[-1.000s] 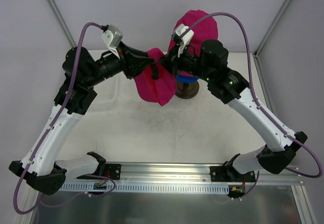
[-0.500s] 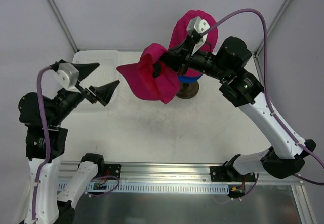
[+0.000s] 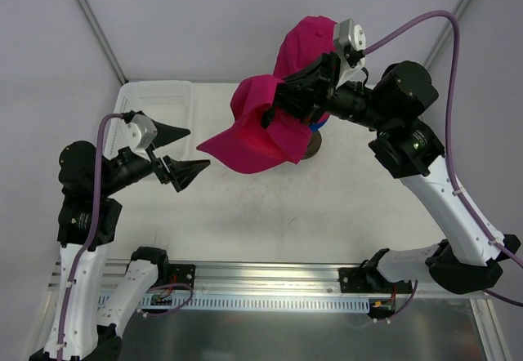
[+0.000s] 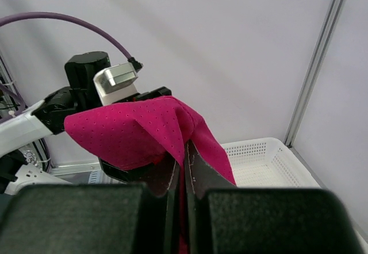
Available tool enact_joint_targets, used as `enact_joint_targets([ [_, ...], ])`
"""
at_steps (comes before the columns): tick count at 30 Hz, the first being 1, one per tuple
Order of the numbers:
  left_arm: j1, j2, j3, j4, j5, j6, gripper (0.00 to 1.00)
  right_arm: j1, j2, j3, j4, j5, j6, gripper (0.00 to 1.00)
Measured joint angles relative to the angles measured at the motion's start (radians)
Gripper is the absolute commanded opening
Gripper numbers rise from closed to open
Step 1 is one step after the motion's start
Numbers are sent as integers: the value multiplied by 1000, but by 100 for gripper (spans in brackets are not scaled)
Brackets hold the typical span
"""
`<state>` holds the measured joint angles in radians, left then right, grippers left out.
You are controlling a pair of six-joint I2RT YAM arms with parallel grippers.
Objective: Stack the hats
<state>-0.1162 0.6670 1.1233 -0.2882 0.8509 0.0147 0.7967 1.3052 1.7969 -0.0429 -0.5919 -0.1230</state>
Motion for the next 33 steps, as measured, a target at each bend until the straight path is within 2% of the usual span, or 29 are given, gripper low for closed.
enact_joint_targets([
  [4,0,29,0,70,13,-88,89,5,0,0,24,0,40,0],
  [9,0,58,-24,285,55,-296,83,24,28,46,50,8,69,0],
  [13,0,80,-36,424,67,-438,65,31,68,94,86,29,106,0],
  [17,1,111,-17,491,65,-515,47,31,98,99,122,57,167,0],
  [20,15,135,28,485,56,-525,14,31,111,81,144,68,204,6],
  [21,23,140,52,456,51,-509,0,31,109,65,145,73,209,18],
  [23,37,134,96,370,1,-438,0,31,101,19,148,84,204,42],
  [24,42,125,110,331,-31,-401,0,30,90,-11,144,89,192,67],
  [25,51,105,128,267,-93,-332,0,30,72,-56,129,97,168,77],
  [27,53,66,139,178,-208,-200,0,31,31,-145,108,118,113,90],
  [30,53,21,160,45,-410,68,0,25,-48,-272,29,166,13,93],
  [33,53,19,154,-19,-592,338,0,11,-105,-330,-34,220,-77,93],
])
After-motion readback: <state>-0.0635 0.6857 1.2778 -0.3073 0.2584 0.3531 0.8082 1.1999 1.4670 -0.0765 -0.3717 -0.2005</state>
